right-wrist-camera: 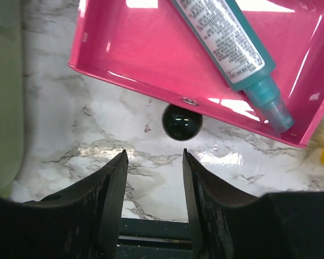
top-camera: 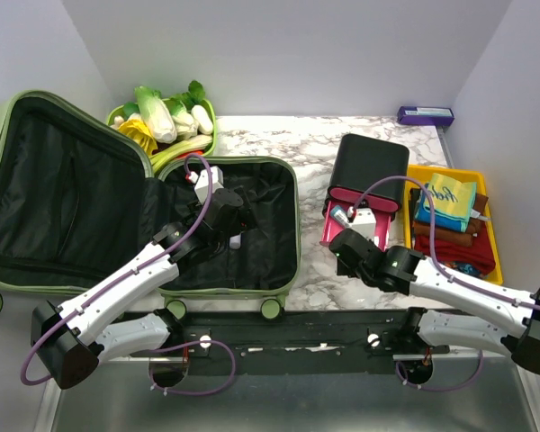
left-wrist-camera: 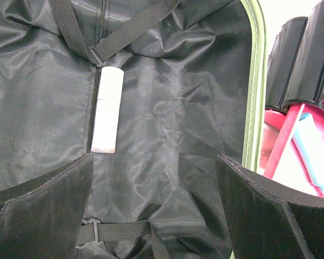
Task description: Open, take out, and arrange the luggage
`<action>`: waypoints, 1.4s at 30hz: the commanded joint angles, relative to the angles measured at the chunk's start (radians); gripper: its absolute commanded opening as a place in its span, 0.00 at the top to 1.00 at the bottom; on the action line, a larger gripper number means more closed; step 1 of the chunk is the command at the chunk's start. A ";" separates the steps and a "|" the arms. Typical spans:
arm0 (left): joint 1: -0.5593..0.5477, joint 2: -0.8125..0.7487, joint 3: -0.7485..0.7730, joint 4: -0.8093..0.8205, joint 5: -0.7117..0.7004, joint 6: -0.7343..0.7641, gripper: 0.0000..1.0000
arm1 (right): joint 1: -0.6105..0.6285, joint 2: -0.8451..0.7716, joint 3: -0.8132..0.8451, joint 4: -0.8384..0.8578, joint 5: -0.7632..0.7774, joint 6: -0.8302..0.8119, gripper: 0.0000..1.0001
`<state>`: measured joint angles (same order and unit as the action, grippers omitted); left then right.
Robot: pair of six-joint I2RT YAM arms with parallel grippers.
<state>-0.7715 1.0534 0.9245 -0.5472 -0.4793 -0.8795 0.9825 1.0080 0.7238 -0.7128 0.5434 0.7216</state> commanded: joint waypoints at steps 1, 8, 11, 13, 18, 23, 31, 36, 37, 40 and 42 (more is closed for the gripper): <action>0.008 -0.003 0.007 0.007 0.004 -0.003 0.01 | 0.002 0.050 -0.040 -0.030 0.087 0.105 0.47; 0.008 -0.015 0.002 0.006 0.019 -0.003 0.01 | -0.045 0.176 -0.011 -0.008 0.118 0.111 0.46; 0.008 -0.033 -0.009 0.009 0.022 -0.010 0.01 | -0.071 0.188 -0.012 0.039 0.118 0.107 0.45; 0.008 -0.046 -0.022 0.012 0.022 -0.016 0.01 | -0.088 0.190 -0.024 0.061 0.122 0.113 0.45; 0.008 -0.076 -0.039 0.018 0.016 -0.015 0.01 | -0.113 0.162 -0.058 0.177 0.102 0.058 0.48; 0.008 -0.079 -0.026 0.009 0.008 -0.004 0.01 | -0.119 0.153 -0.060 0.194 0.136 0.076 0.79; 0.008 -0.079 -0.027 0.007 0.011 -0.016 0.01 | -0.146 0.144 -0.012 0.199 0.148 0.049 0.89; 0.008 -0.084 -0.033 0.007 0.008 -0.021 0.01 | -0.182 0.156 0.009 0.222 0.165 0.012 0.88; 0.008 -0.084 -0.033 0.007 0.008 -0.021 0.01 | -0.186 0.161 0.017 0.228 0.168 0.010 0.88; 0.008 -0.082 -0.030 0.004 0.002 -0.018 0.01 | -0.200 0.182 0.032 0.251 0.194 0.003 0.86; 0.006 -0.081 -0.029 0.003 0.002 -0.015 0.01 | -0.218 0.208 0.037 0.277 0.216 -0.005 0.85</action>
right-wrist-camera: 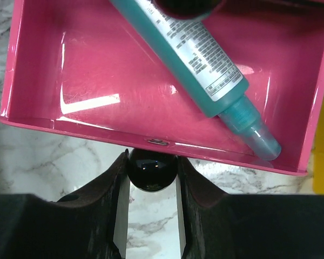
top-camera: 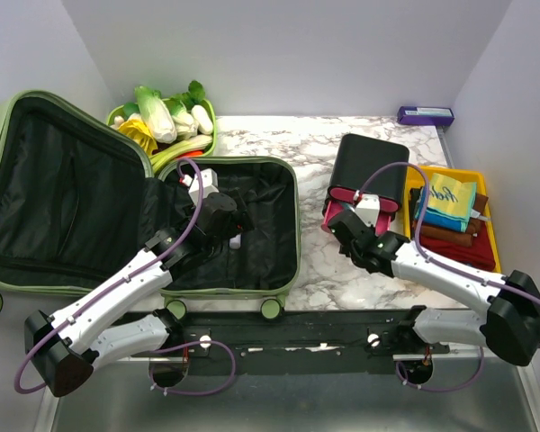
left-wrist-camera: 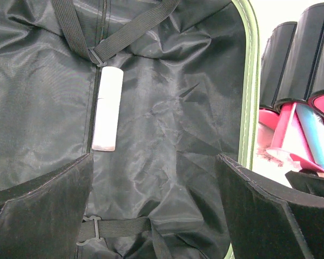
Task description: Open, take out, and arrange the luggage
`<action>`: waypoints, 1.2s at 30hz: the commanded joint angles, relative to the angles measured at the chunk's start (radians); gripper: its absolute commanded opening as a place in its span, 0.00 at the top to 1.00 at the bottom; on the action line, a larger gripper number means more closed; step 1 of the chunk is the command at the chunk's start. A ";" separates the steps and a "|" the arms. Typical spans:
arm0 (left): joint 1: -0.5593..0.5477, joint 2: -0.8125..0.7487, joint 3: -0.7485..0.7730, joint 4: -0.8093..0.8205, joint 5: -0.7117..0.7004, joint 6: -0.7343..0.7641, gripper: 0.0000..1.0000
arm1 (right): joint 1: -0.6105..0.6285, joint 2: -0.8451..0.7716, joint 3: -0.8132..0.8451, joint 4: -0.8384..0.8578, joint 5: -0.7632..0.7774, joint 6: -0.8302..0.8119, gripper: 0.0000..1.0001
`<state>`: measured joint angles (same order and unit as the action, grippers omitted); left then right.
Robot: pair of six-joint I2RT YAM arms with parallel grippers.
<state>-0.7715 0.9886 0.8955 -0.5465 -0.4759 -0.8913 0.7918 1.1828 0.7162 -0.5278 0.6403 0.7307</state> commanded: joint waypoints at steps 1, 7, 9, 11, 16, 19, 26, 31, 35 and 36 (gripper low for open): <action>0.008 -0.016 0.002 -0.001 -0.006 -0.003 0.01 | -0.034 0.041 0.048 0.103 0.125 -0.014 0.85; 0.008 -0.018 0.011 -0.020 -0.021 -0.001 0.01 | -0.101 0.113 0.065 0.199 0.130 -0.050 0.84; 0.006 -0.019 0.014 -0.026 -0.026 -0.001 0.01 | -0.114 0.129 0.077 0.225 0.137 -0.063 0.82; 0.006 -0.019 0.016 -0.027 -0.027 -0.001 0.01 | -0.124 0.152 0.083 0.245 0.153 -0.066 0.79; 0.008 -0.016 0.016 -0.032 -0.032 -0.001 0.01 | -0.146 0.199 0.095 0.344 0.226 -0.080 0.75; 0.008 -0.011 0.019 -0.036 -0.030 -0.003 0.01 | -0.151 0.224 0.100 0.391 0.248 -0.076 0.69; 0.008 -0.018 0.016 -0.047 -0.032 -0.005 0.01 | -0.184 0.291 0.118 0.428 0.252 -0.054 0.51; 0.008 -0.025 0.008 -0.056 -0.021 -0.011 0.01 | -0.198 0.299 0.115 0.448 0.239 -0.046 0.38; 0.006 -0.028 0.006 -0.067 -0.017 -0.017 0.01 | -0.198 0.287 0.106 0.453 0.213 -0.057 0.31; 0.008 -0.030 0.005 -0.066 -0.013 -0.017 0.01 | -0.198 0.270 0.098 0.459 0.173 -0.060 0.31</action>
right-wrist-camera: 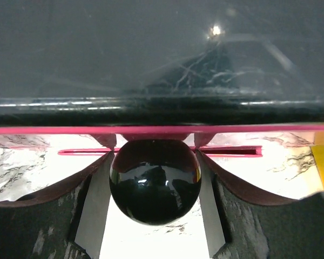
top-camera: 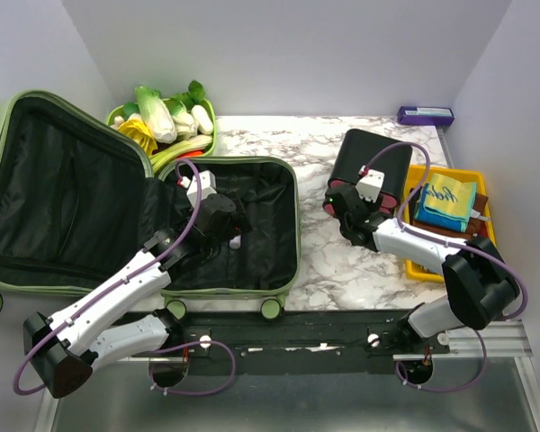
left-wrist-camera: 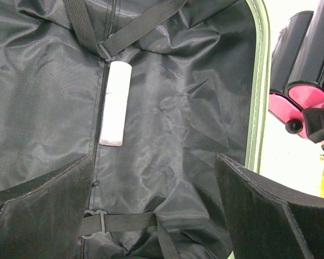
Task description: Open, take out, and arrange the luggage
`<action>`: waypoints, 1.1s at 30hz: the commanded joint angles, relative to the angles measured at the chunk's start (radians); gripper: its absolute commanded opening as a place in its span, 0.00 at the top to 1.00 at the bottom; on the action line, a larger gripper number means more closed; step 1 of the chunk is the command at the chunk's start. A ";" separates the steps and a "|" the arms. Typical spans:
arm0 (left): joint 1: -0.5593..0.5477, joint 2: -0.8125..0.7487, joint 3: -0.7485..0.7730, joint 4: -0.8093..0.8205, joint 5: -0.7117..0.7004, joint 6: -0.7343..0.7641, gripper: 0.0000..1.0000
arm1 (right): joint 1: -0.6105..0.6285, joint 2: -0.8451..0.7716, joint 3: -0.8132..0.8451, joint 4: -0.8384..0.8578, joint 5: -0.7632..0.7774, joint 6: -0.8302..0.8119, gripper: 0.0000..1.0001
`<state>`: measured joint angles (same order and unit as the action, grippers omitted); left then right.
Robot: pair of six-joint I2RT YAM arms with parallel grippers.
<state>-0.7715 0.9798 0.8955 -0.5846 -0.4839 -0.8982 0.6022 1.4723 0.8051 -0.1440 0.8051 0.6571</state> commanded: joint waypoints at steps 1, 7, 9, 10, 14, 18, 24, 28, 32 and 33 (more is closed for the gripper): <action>0.008 -0.021 0.005 -0.029 -0.005 -0.008 0.01 | -0.009 -0.032 -0.006 0.080 -0.019 -0.006 0.31; 0.008 -0.030 0.000 -0.032 -0.005 -0.002 0.01 | -0.007 -0.124 -0.125 0.135 -0.187 -0.099 0.31; 0.008 -0.038 -0.003 -0.032 -0.007 -0.001 0.01 | -0.005 -0.148 -0.174 0.135 -0.198 -0.093 0.30; 0.008 -0.041 -0.006 -0.034 -0.007 -0.001 0.01 | -0.007 -0.161 -0.191 0.135 -0.198 -0.087 0.30; 0.006 -0.061 -0.020 -0.023 -0.010 -0.002 0.01 | -0.007 -0.139 -0.225 0.191 -0.199 -0.074 0.30; 0.008 -0.061 -0.018 -0.026 -0.009 -0.004 0.01 | -0.007 -0.086 -0.201 0.224 -0.153 -0.065 0.32; 0.008 -0.064 -0.017 -0.035 -0.012 -0.007 0.01 | -0.009 -0.007 -0.167 0.227 -0.087 -0.002 0.35; 0.008 -0.067 -0.013 -0.041 -0.022 -0.005 0.01 | -0.009 0.022 -0.161 0.251 -0.064 0.019 0.38; 0.008 -0.069 -0.012 -0.049 -0.024 -0.005 0.01 | -0.009 0.046 -0.149 0.267 -0.029 0.018 0.39; 0.008 -0.070 -0.012 -0.050 -0.024 -0.007 0.01 | -0.010 0.048 -0.149 0.268 -0.021 0.019 0.40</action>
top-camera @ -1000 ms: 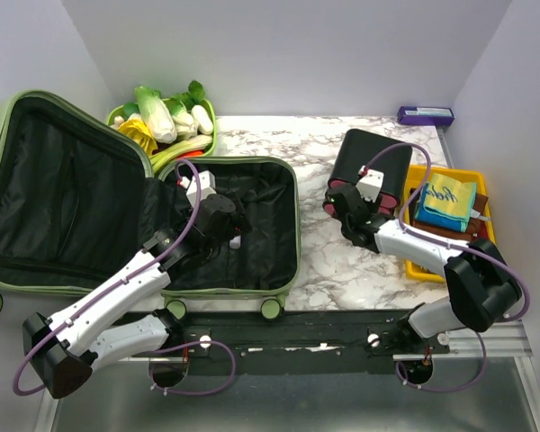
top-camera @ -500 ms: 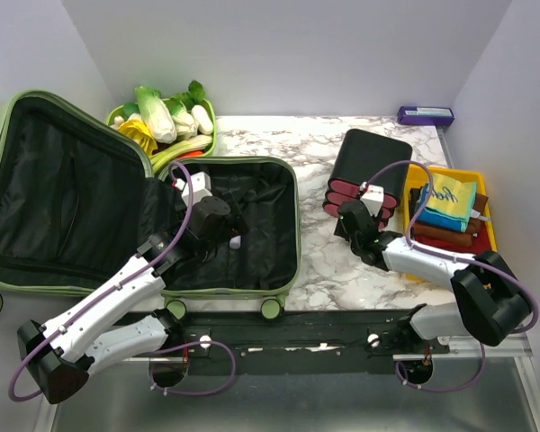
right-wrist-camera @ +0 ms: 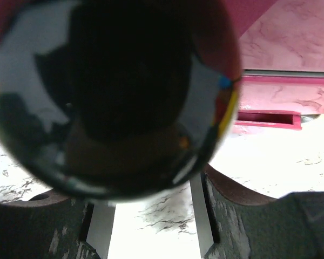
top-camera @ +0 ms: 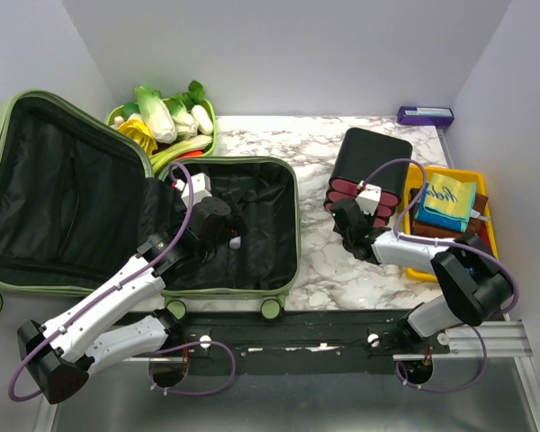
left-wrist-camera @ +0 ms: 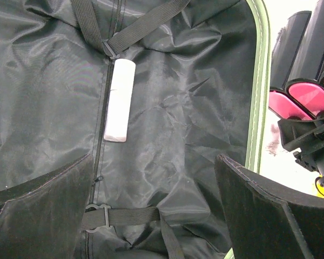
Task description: Open, take out, and arrange the luggage
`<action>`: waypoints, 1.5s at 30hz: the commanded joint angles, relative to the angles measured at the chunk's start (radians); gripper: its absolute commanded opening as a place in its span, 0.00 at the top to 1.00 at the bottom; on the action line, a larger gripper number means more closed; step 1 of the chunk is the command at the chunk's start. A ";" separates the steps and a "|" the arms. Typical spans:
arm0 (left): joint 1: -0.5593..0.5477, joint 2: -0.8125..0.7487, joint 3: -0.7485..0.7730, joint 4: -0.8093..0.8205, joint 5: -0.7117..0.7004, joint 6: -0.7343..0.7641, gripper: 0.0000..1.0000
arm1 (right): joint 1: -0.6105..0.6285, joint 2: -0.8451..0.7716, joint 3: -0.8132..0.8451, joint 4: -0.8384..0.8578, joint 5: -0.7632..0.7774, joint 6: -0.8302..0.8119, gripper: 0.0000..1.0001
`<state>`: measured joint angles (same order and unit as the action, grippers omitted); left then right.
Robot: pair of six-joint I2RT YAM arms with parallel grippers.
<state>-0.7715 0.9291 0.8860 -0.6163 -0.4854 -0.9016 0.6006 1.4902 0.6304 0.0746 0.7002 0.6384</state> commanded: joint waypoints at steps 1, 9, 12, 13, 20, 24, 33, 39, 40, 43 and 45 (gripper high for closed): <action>0.008 -0.019 -0.004 -0.020 -0.024 -0.005 0.01 | -0.009 0.033 0.023 0.068 0.096 0.034 0.41; 0.008 -0.032 -0.015 -0.030 -0.032 -0.014 0.01 | -0.009 0.027 -0.118 0.441 0.042 -0.164 0.45; 0.008 -0.032 -0.015 -0.030 -0.033 -0.019 0.01 | -0.009 0.030 -0.118 0.456 0.070 -0.183 0.45; 0.008 -0.032 -0.015 -0.030 -0.033 -0.020 0.01 | -0.009 0.034 -0.118 0.458 0.080 -0.180 0.45; 0.008 -0.032 -0.018 -0.028 -0.033 -0.022 0.01 | -0.009 0.062 -0.156 0.571 0.099 -0.204 0.47; 0.008 -0.038 -0.018 -0.036 -0.035 -0.023 0.01 | -0.009 0.077 -0.155 0.570 0.104 -0.195 0.48; 0.006 -0.059 -0.021 -0.042 -0.039 -0.028 0.01 | -0.009 0.091 -0.136 0.488 0.105 -0.121 0.52; 0.006 -0.065 -0.019 -0.051 -0.044 -0.031 0.01 | -0.009 0.071 -0.149 0.481 0.130 -0.095 0.70; 0.008 -0.068 -0.021 -0.051 -0.045 -0.031 0.01 | -0.009 0.068 -0.149 0.473 0.131 -0.097 0.74; 0.006 -0.075 -0.024 -0.051 -0.048 -0.031 0.01 | -0.009 0.051 -0.150 0.440 0.128 -0.089 0.81; 0.008 -0.078 -0.024 -0.049 -0.048 -0.031 0.01 | -0.009 0.036 -0.150 0.419 0.110 -0.083 0.82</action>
<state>-0.7715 0.8703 0.8745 -0.6392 -0.5053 -0.9283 0.5953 1.5543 0.4812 0.5354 0.7883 0.5056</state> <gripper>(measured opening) 0.988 0.407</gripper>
